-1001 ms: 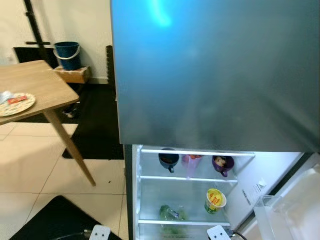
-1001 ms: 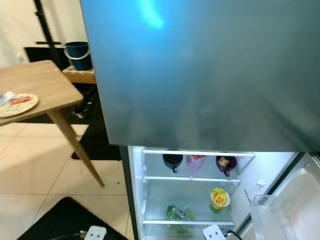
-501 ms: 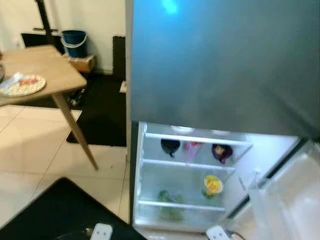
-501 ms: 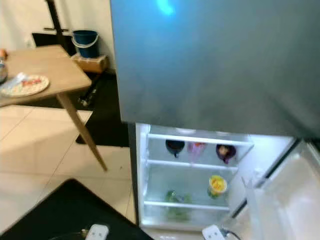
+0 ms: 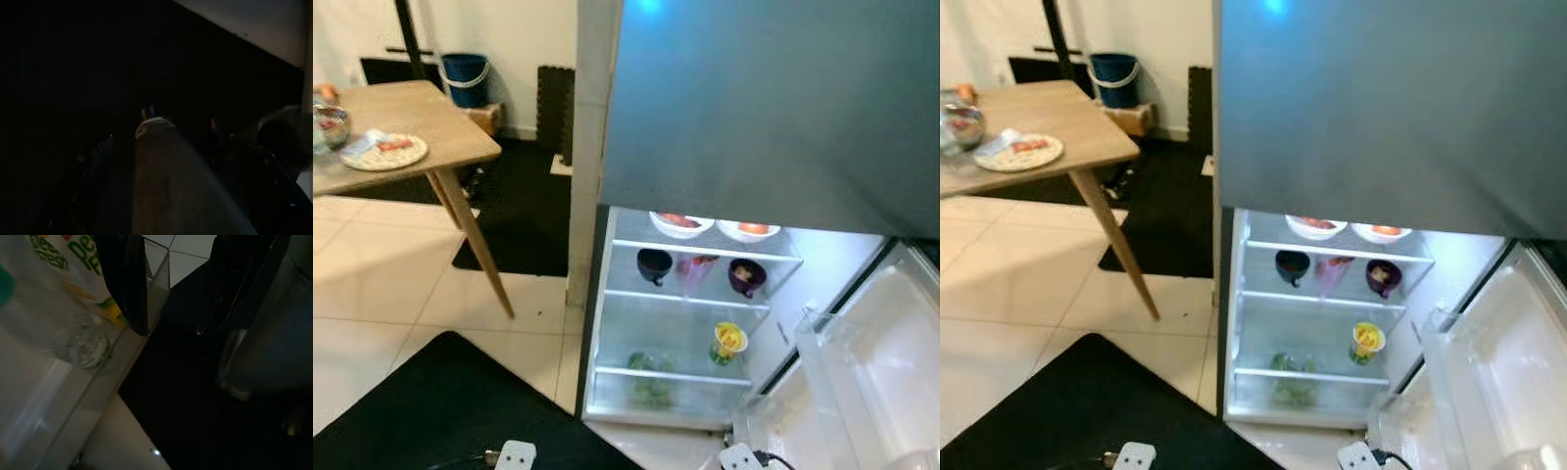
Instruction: Restocking fridge
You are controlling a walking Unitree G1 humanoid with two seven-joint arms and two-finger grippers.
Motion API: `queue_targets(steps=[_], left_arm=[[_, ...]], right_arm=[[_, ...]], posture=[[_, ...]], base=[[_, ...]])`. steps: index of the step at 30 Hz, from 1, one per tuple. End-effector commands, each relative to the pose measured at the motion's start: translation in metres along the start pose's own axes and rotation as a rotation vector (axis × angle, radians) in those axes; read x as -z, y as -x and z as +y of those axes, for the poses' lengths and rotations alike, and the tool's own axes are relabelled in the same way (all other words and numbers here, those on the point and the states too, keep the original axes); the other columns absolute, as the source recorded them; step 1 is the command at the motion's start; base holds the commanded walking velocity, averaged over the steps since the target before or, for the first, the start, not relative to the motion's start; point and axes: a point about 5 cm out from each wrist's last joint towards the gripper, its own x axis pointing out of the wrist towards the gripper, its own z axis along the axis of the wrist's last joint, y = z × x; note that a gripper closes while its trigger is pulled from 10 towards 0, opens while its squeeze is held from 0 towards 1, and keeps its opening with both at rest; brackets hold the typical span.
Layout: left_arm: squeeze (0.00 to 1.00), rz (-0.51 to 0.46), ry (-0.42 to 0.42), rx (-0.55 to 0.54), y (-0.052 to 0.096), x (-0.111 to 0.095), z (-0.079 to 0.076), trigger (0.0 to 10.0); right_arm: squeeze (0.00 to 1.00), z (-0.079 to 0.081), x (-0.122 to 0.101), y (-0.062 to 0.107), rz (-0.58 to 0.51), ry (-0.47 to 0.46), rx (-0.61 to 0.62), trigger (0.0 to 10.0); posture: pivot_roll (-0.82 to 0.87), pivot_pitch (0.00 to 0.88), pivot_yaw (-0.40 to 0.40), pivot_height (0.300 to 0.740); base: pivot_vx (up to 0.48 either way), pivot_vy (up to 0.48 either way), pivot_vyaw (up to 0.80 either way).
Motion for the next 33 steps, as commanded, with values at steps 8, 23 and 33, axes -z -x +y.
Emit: queue_targets(steps=[8,23,33], left_arm=[[0.00,0.090,0.009,0.014,0.0037,0.0230,-0.0051,10.0],[0.00,0.093,0.008,0.015,0.0038,0.0240,-0.0061,10.0],[0.00,0.091,-0.026,0.016,0.0041,0.0229,-0.0036,10.0]], right_arm=[[0.00,-0.0021,0.0082,0.0014,0.025,0.004,0.005,10.0],[0.00,-0.0030,0.0116,0.0020,0.036,-0.005,0.010,10.0],[0.00,-0.0073,0.0139,0.0029,0.048,0.004,0.032,10.0]], posture=[[-0.03,0.000,-0.079,0.740],[-0.03,0.000,-0.078,0.740],[-0.03,0.000,-0.075,0.740]], base=[[-0.325,0.000,-0.11],[-0.319,0.000,-0.63],[-0.130,0.000,0.00]])
